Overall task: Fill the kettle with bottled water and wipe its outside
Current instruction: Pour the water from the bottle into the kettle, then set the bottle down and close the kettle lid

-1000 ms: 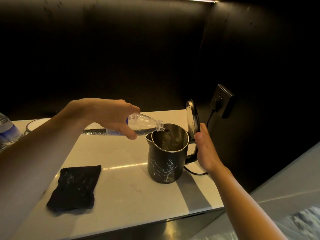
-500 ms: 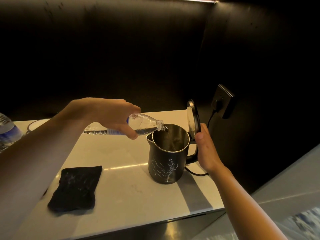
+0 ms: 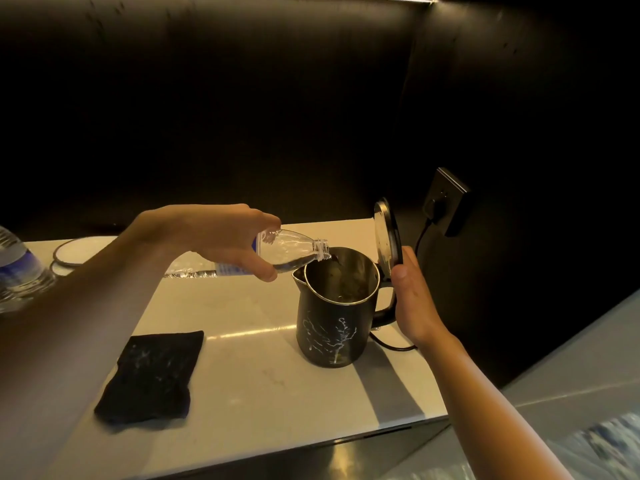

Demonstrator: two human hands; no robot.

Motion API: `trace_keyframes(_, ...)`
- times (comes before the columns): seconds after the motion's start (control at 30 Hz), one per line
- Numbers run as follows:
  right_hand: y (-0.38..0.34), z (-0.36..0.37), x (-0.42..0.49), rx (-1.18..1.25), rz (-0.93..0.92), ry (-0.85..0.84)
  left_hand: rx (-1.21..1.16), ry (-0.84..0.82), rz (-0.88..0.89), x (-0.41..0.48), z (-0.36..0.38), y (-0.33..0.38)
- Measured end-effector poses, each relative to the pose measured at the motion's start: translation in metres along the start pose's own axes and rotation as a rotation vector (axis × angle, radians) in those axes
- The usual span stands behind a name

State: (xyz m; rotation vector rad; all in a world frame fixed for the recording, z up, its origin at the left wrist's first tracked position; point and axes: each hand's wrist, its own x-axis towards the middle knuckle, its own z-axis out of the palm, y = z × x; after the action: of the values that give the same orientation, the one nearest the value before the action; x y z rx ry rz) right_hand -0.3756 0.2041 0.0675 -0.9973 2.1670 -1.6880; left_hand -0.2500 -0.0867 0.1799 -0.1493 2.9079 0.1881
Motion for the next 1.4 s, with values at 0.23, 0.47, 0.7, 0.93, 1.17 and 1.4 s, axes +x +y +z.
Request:
trace_keyframes(0.23, 0.004, 0.0, 0.0, -0.026, -0.063, 0.023, -0.272, 0.008, -0.054, -0.008, 0.01, 0.02)
trace_keyframes(0.47, -0.002, 0.002, -0.003, -0.011, -0.086, 0.054, -0.731, 0.195, -0.003, -0.018, 0.044, 0.0)
trace_keyframes(0.7, 0.003, 0.003, -0.003, 0.017, -0.113, 0.026, -1.179, 0.673, -0.243, -0.011, 0.111, -0.041)
trace_keyframes(0.93, 0.0, 0.005, -0.003, 0.028, -0.117, 0.018, -1.271, 0.887, -0.519, -0.003, 0.167, -0.076)
trace_keyframes(1.17, -0.004, 0.006, -0.006, 0.011, -0.154, 0.019, -1.307, 0.954, -0.573, -0.003, 0.186, -0.094)
trace_keyframes(1.4, -0.013, 0.007, -0.011, 0.0, -0.134, 0.017, -1.267, 0.933, -0.537, -0.006, 0.19, -0.097)
